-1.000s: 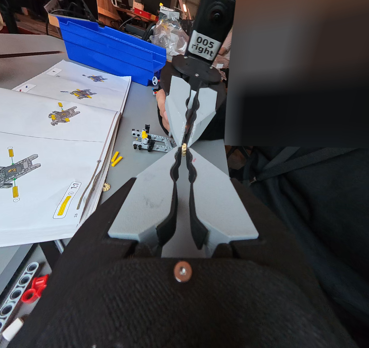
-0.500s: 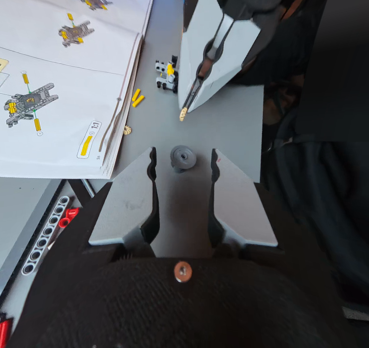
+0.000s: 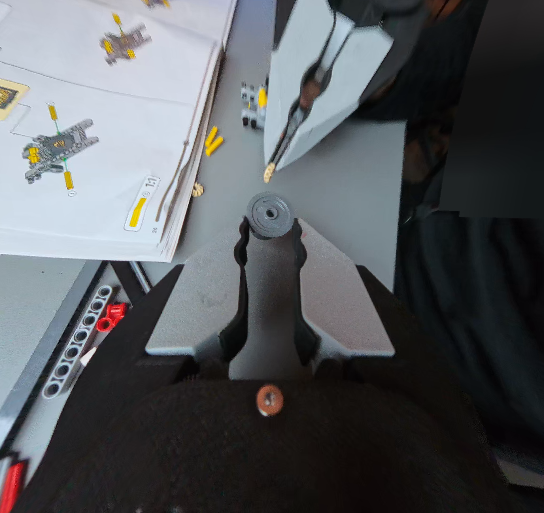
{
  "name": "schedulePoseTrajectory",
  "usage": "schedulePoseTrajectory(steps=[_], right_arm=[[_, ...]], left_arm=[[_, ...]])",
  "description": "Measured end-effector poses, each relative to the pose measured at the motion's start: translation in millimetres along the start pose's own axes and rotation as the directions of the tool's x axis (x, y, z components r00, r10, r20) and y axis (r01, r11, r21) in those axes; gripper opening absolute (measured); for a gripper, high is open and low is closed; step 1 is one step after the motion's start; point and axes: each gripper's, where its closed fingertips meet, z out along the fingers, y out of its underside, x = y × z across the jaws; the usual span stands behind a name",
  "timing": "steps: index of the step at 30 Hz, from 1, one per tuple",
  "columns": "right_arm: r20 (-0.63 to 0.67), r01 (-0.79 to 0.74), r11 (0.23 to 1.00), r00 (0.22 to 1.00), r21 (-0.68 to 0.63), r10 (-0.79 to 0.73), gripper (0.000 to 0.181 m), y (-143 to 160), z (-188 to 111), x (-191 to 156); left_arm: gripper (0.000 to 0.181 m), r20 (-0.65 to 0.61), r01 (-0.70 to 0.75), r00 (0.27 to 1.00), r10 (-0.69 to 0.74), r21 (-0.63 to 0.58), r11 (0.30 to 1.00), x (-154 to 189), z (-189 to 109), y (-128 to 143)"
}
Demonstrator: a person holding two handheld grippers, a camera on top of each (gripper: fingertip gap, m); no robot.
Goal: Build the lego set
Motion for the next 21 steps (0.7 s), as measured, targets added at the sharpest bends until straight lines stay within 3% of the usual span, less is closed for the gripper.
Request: schedulePoseTrajectory(steps=[4, 9, 12, 16, 21], right_arm=[[0.015, -0.046, 0.998, 0.999, 0.038, 0.046, 0.000, -5, -4, 2], [0.021, -0.076, 0.995, 0.997, 0.063, 0.075, 0.000, -9, -6, 4], [0.007, -0.067, 0.997, 0.998, 0.040, 0.067, 0.000, -5, -4, 6], [-0.018, -0.043, 0.999, 0.999, 0.008, 0.043, 0.000, 0, -1, 8], [-0.025, -0.039, 0.999, 0.999, 0.002, 0.039, 0.000, 2, -2, 10]], left_arm=[[0.027, -0.115, 0.192, 0.978, -0.172, 0.190, 0.963, -2, -17, -23], [0.027, -0.143, 0.337, 0.940, -0.311, 0.228, 0.914, -12, -17, -27], [0.027, -0.055, 0.346, 0.938, -0.341, 0.142, 0.928, -18, -7, -13], [0.027, 0.121, 0.229, 0.967, -0.225, -0.019, 0.973, -20, 4, 10], [0.030, 0.175, 0.158, 0.975, -0.137, -0.112, 0.981, -11, 7, 24]])
